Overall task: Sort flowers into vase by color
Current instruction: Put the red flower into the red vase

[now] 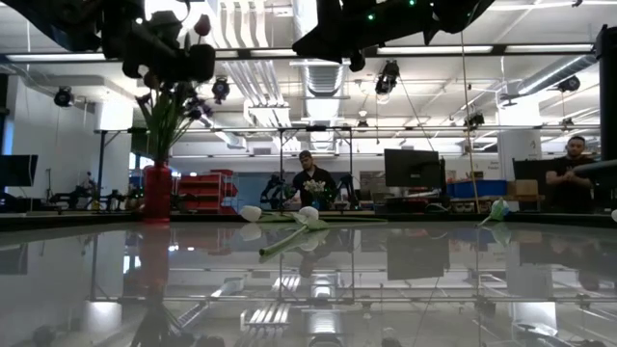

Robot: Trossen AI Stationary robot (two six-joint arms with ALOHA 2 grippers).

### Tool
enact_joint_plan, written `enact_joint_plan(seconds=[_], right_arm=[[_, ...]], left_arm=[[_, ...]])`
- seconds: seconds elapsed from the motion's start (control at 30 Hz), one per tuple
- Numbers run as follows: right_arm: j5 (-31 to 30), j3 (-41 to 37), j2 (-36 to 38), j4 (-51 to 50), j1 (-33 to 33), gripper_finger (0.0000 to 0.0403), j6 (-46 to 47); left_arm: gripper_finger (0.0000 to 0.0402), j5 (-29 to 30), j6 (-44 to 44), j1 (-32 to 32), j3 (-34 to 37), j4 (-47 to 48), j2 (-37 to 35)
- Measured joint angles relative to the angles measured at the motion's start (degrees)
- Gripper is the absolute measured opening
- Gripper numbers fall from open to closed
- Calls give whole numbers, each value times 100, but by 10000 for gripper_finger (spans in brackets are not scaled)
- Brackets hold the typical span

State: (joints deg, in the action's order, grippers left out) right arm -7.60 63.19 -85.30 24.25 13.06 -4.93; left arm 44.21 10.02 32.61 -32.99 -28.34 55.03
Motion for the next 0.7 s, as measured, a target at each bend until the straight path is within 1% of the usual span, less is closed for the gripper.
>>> enact_joint_plan(seconds=[0.1,0.2,0.57,0.7], right_arm=[[0,-1,0,0,0,63,0],[2,-1,0,2,0,63,0],[2,-1,0,0,0,63,58],[2,-1,0,-17,0,63,56]], left_arm=[[0,173,233,2,-2,1,-76],[0,179,395,5,-9,0,-93],[0,205,431,10,25,26,167],[0,469,498,13,29,26,237]])
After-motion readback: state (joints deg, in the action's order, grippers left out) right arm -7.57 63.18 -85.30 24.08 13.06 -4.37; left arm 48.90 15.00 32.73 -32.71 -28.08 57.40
